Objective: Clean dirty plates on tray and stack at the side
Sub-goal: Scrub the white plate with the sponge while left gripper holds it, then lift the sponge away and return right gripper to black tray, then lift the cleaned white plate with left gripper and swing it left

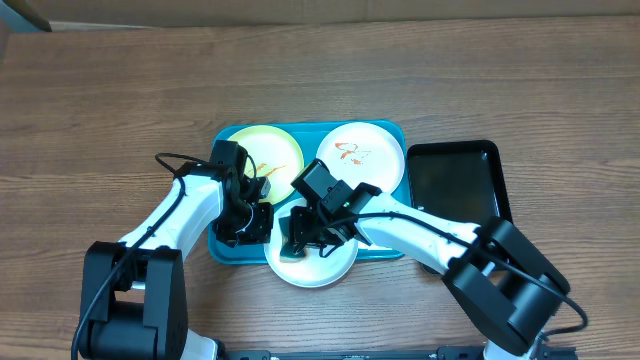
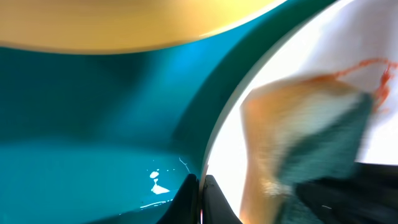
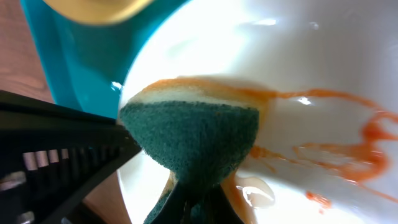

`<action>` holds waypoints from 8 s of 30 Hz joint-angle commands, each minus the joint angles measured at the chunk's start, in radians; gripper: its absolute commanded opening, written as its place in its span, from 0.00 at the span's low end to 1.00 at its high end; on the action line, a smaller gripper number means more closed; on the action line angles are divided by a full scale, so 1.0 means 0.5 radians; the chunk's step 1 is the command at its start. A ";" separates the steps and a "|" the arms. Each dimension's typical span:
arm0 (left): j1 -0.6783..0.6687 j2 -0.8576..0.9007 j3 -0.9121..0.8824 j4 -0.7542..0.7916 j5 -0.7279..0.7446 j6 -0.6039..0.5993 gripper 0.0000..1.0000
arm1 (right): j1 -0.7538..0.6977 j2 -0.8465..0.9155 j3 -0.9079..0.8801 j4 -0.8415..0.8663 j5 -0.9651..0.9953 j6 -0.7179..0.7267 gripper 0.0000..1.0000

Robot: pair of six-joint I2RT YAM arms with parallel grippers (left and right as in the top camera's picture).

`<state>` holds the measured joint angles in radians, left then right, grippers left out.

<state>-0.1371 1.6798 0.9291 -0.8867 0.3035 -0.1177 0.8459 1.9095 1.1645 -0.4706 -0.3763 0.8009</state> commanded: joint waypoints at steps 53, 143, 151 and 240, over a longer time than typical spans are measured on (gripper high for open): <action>-0.008 0.014 0.024 0.003 -0.028 -0.064 0.04 | -0.095 0.113 0.091 -0.322 0.291 -0.639 0.04; -0.106 -0.008 0.079 -0.005 -0.263 -0.186 0.04 | -0.528 -0.246 0.436 -1.152 0.391 -0.711 0.04; -0.107 -0.243 0.137 -0.011 -0.367 -0.215 0.04 | -0.985 -0.525 0.436 -1.322 0.404 -0.774 0.04; -1.577 0.266 0.739 1.919 -1.825 0.929 0.04 | -2.110 -1.048 0.340 -1.781 0.517 -0.990 0.04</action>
<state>-0.9051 1.8034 1.2835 0.0509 -0.5335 0.2440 -0.2039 1.4025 1.3331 -1.3624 -0.1081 0.3126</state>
